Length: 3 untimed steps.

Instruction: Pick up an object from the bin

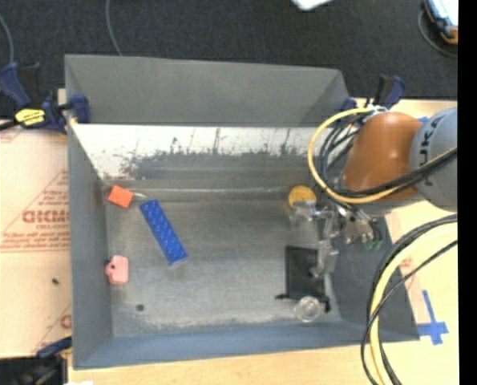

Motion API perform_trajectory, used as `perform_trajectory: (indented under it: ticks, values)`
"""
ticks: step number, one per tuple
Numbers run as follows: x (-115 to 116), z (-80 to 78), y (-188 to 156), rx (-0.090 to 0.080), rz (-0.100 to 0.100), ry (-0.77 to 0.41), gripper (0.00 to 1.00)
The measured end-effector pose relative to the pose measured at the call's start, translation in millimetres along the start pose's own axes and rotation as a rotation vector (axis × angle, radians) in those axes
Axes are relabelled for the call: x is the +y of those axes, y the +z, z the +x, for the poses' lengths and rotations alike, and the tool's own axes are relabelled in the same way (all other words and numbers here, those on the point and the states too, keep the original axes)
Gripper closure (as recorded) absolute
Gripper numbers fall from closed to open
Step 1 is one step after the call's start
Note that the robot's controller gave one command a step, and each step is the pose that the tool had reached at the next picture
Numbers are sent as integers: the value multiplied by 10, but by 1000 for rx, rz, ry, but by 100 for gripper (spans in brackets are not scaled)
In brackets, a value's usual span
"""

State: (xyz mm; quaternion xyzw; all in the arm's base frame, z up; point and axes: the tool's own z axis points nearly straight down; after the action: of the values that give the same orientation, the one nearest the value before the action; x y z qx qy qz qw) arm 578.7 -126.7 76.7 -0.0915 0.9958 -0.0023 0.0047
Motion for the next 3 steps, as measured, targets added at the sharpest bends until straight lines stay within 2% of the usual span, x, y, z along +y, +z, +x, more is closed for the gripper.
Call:
perform_trajectory:
  ticks: [1,2,3]
  values:
    - [0,0,0,0,0,-1,100]
    - [0,0,0,0,0,-2,0]
    - [0,0,0,0,0,-2,0]
